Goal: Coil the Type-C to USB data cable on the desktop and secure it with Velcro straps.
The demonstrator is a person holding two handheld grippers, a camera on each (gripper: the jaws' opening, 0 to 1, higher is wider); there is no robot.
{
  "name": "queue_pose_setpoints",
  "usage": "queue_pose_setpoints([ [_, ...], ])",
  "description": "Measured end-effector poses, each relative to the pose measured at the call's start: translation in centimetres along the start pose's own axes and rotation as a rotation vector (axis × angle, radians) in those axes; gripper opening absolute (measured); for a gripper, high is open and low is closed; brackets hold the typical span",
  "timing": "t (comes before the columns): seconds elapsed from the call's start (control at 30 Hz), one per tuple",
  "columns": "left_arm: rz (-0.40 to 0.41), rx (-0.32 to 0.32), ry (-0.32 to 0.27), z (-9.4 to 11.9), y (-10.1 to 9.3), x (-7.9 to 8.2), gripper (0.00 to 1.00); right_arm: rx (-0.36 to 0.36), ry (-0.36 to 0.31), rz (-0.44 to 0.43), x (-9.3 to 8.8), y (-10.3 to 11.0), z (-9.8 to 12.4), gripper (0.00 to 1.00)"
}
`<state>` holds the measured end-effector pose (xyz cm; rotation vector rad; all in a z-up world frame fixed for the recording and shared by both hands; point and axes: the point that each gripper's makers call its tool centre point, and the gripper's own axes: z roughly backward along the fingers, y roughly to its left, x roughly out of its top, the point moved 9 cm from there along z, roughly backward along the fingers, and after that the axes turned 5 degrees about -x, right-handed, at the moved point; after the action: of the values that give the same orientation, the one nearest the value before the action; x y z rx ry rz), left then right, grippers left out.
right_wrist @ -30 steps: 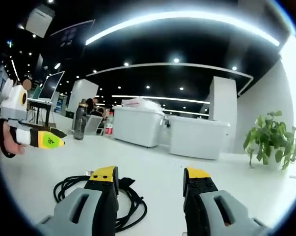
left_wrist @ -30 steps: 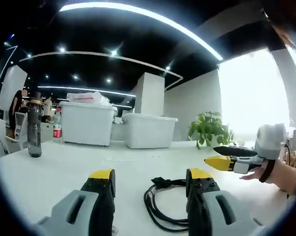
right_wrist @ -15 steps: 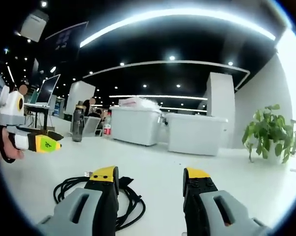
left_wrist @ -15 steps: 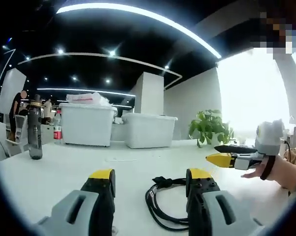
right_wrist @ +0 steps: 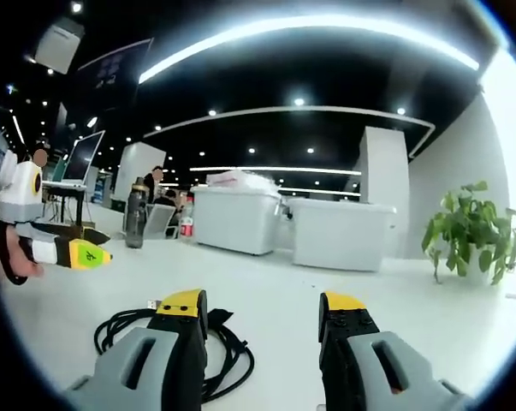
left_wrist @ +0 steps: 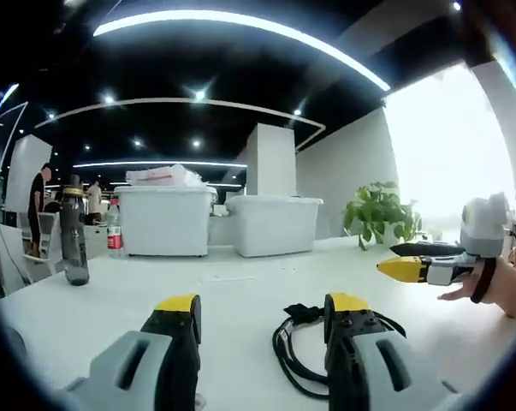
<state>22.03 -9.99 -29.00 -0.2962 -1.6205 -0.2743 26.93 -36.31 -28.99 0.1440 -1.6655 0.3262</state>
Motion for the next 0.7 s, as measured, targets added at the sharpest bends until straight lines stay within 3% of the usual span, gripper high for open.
queue_pose_setpoints([
  [0.7, -0.004, -0.024, 0.021, 0.06, -0.23, -0.27, 0.59, 0.021, 0.016, 0.009, -0.26, 0.53, 0.1, 0.51],
])
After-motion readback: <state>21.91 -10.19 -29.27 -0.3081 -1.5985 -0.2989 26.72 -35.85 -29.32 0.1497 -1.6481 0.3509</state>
